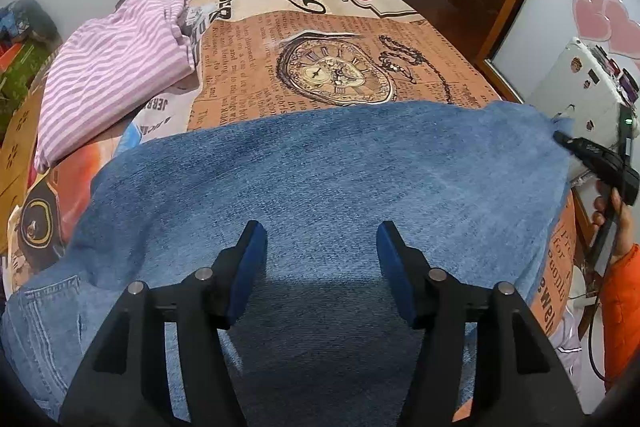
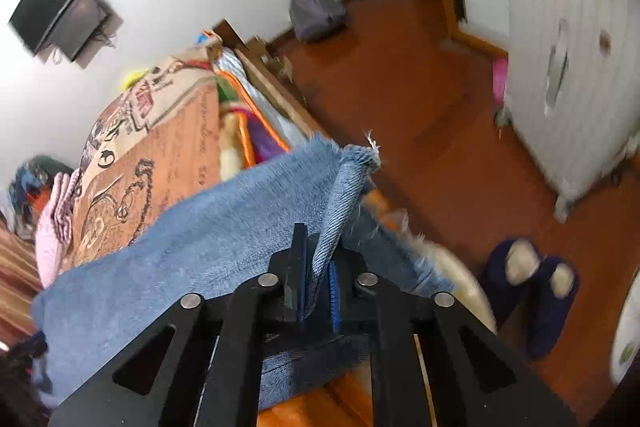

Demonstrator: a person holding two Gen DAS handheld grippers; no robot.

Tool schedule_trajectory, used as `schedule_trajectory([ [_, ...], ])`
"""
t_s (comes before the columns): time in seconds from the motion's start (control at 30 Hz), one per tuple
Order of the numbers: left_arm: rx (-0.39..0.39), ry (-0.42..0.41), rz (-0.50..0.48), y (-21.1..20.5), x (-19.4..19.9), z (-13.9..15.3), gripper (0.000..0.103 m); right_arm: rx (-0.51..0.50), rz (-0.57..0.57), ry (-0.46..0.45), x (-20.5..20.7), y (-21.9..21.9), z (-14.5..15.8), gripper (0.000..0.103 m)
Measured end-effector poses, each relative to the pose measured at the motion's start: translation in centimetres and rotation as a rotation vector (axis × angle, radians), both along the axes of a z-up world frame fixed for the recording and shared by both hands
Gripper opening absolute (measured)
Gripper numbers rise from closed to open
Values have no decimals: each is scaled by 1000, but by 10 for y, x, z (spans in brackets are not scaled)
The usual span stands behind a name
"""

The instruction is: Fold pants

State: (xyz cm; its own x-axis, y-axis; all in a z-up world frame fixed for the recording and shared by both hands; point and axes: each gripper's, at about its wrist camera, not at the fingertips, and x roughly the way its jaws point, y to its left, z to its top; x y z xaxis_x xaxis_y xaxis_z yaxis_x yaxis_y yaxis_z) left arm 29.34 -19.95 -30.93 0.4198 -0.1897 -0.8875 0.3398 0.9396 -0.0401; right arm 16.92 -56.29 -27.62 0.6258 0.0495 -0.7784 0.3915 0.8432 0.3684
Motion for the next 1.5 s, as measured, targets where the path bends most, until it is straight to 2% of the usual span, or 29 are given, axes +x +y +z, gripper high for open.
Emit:
schedule_trajectory([
  [0.1, 9, -14, 10, 0, -2, 5, 58, -76, 21, -48, -7, 2, 22, 5],
  [0.2, 2, -30, 19, 3, -6, 11, 58, -119, 24, -59, -16, 0, 32, 5],
  [0.33, 8, -11, 31, 8, -10, 4, 60, -100, 16, -23, -19, -7, 16, 5],
  [0.47, 11, -10, 50, 17, -13, 5, 60, -75, 29, 85, -12, -8, -16, 8],
  [0.53, 6, -39, 67, 29, -18, 15, 60, -77, 18, 131, -12, -10, -22, 19],
  [0.57, 6, -55, 80, 39, -21, 22, 60, -88, -1, 132, -16, -11, -19, 20],
  [0.67, 13, -92, 130, 68, -28, 37, 60, -124, -14, 128, -24, -15, -4, 22],
  [0.83, 31, -147, 263, 144, -43, 60, 63, -206, 14, 91, -35, -1, 35, 25],
  [1.0, 90, -198, 408, 230, -59, 75, 70, -252, 114, -3, -30, 44, 80, 36],
  [1.17, 165, -213, 497, 309, -71, 72, 75, -283, 297, -88, -2, 117, 114, 48],
  [1.33, 125, -157, 559, 374, -73, 47, 76, -243, 527, -130, 34, 212, 128, 51],
  [1.5, 7, -66, 584, 416, -63, 14, 76, -212, 731, -118, 67, 305, 122, 52],
])
